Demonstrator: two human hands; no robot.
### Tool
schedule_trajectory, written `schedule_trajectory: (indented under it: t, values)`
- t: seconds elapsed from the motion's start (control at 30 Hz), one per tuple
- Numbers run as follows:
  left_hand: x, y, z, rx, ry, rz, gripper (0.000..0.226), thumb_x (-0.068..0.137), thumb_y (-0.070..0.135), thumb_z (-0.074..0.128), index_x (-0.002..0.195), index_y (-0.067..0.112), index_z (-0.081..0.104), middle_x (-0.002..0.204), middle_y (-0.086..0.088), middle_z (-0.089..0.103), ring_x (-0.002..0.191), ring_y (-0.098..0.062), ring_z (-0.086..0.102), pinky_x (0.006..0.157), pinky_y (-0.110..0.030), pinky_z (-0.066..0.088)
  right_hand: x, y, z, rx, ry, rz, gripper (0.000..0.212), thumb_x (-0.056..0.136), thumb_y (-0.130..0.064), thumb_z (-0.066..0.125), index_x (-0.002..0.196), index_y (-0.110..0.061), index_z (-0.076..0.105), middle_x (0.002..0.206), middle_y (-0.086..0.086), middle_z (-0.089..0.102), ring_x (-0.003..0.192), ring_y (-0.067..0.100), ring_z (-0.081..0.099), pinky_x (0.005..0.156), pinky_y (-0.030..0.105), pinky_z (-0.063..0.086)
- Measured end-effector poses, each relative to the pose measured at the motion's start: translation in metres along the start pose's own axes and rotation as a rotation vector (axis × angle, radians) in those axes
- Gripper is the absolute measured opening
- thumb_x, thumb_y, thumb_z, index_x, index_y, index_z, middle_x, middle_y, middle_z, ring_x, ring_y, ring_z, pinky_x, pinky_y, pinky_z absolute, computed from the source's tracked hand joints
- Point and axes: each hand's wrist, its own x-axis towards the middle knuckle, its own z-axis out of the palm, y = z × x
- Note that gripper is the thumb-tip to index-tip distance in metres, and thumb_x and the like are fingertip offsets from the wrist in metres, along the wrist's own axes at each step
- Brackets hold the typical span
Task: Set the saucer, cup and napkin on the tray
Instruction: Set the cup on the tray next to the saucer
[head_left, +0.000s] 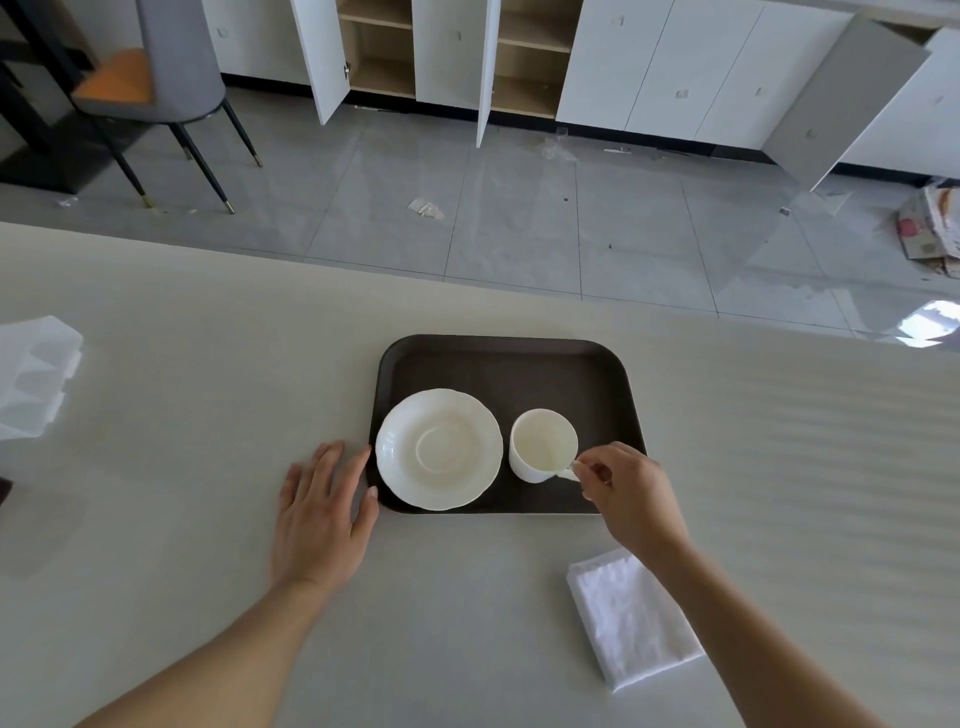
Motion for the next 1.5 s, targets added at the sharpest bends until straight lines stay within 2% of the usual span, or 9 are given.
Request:
schedule_trajectory:
  t: [0.33, 0.5, 0.63, 0.77, 0.93, 1.1, 1.17, 1.3, 1.5]
  values:
    - [-0.001, 0.001, -0.003, -0.002, 0.007, 0.007, 0.052, 0.094, 0.043, 0.032, 0.141, 0.023, 0.044, 0.147, -0.011, 0.046, 0.141, -0.027, 0.036, 0.118, -0.050, 0.023, 0.007, 0.006, 0.002, -0.025, 0.039, -0.011, 0.010, 0.093, -0.016, 0.068, 0.093, -0.010, 0.075, 0.088, 0.003, 0.070, 0.069, 0.020, 0.063, 0.059, 0.023, 0.047]
    - [-0.001, 0.002, -0.003, 0.003, 0.003, 0.008, 0.053, 0.094, 0.043, 0.032, 0.141, 0.023, 0.045, 0.148, -0.012, 0.046, 0.141, -0.027, 0.037, 0.118, -0.050, 0.023, 0.007, 0.007, 0.004, -0.016, 0.048, 0.000, 0.011, 0.093, -0.019, 0.068, 0.096, -0.011, 0.075, 0.091, 0.004, 0.072, 0.072, 0.019, 0.064, 0.063, 0.026, 0.053]
    - [0.000, 0.002, -0.004, -0.003, 0.002, 0.005, 0.053, 0.093, 0.043, 0.033, 0.141, 0.023, 0.044, 0.148, -0.012, 0.046, 0.141, -0.027, 0.037, 0.118, -0.050, 0.023, 0.006, 0.007, 0.003, 0.000, 0.050, 0.014, 0.017, 0.092, -0.024, 0.069, 0.103, -0.013, 0.073, 0.094, 0.002, 0.071, 0.075, 0.017, 0.065, 0.062, 0.016, 0.045]
    - [-0.001, 0.003, -0.005, -0.007, 0.001, 0.000, 0.053, 0.093, 0.043, 0.032, 0.141, 0.024, 0.044, 0.148, -0.012, 0.046, 0.141, -0.027, 0.036, 0.118, -0.049, 0.022, -0.001, 0.007, -0.004, 0.050, 0.086, 0.021, 0.025, 0.091, -0.022, 0.071, 0.114, -0.013, 0.069, 0.093, -0.001, 0.069, 0.077, 0.014, 0.064, 0.069, 0.023, 0.052]
    - [-0.001, 0.004, -0.005, -0.004, -0.009, -0.009, 0.054, 0.093, 0.044, 0.030, 0.141, 0.024, 0.044, 0.149, -0.011, 0.044, 0.142, -0.027, 0.035, 0.119, -0.049, 0.020, -0.023, 0.022, -0.016, 0.071, 0.128, 0.093, 0.024, 0.090, -0.018, 0.070, 0.113, -0.016, 0.069, 0.085, -0.004, 0.070, 0.076, 0.011, 0.065, 0.066, 0.018, 0.048]
    - [0.000, 0.003, -0.004, 0.005, -0.014, -0.010, 0.054, 0.093, 0.044, 0.030, 0.141, 0.024, 0.043, 0.149, -0.011, 0.044, 0.142, -0.027, 0.035, 0.119, -0.049, 0.021, -0.050, 0.040, -0.029, -0.045, 0.129, 0.193, 0.020, 0.091, -0.022, 0.068, 0.110, -0.018, 0.071, 0.086, -0.009, 0.068, 0.071, 0.004, 0.060, 0.061, 0.014, 0.040]
    - [-0.001, 0.003, -0.004, 0.003, -0.017, -0.012, 0.054, 0.093, 0.044, 0.029, 0.141, 0.024, 0.042, 0.149, -0.011, 0.044, 0.142, -0.027, 0.034, 0.118, -0.049, 0.021, -0.061, 0.045, -0.033, -0.147, 0.081, 0.287, 0.028, 0.091, -0.033, 0.067, 0.117, -0.022, 0.067, 0.096, -0.009, 0.068, 0.076, 0.011, 0.062, 0.061, 0.023, 0.046]
    - [0.000, 0.001, -0.003, 0.012, -0.017, -0.016, 0.054, 0.093, 0.045, 0.029, 0.141, 0.024, 0.042, 0.149, -0.012, 0.044, 0.142, -0.028, 0.035, 0.118, -0.050, 0.022, -0.081, 0.054, -0.031, -0.348, -0.112, 0.450, 0.059, 0.088, -0.056, 0.060, 0.137, -0.025, 0.050, 0.125, -0.005, 0.062, 0.109, 0.017, 0.063, 0.080, 0.038, 0.057]
    - [0.001, 0.004, -0.004, 0.000, -0.005, -0.015, 0.055, 0.092, 0.044, 0.030, 0.140, 0.023, 0.044, 0.147, -0.013, 0.046, 0.140, -0.029, 0.037, 0.117, -0.050, 0.022, -0.096, 0.056, -0.024, -0.373, -0.226, 0.520, 0.060, 0.080, -0.063, 0.066, 0.121, -0.022, 0.056, 0.107, -0.005, 0.059, 0.094, 0.017, 0.063, 0.074, 0.033, 0.054]
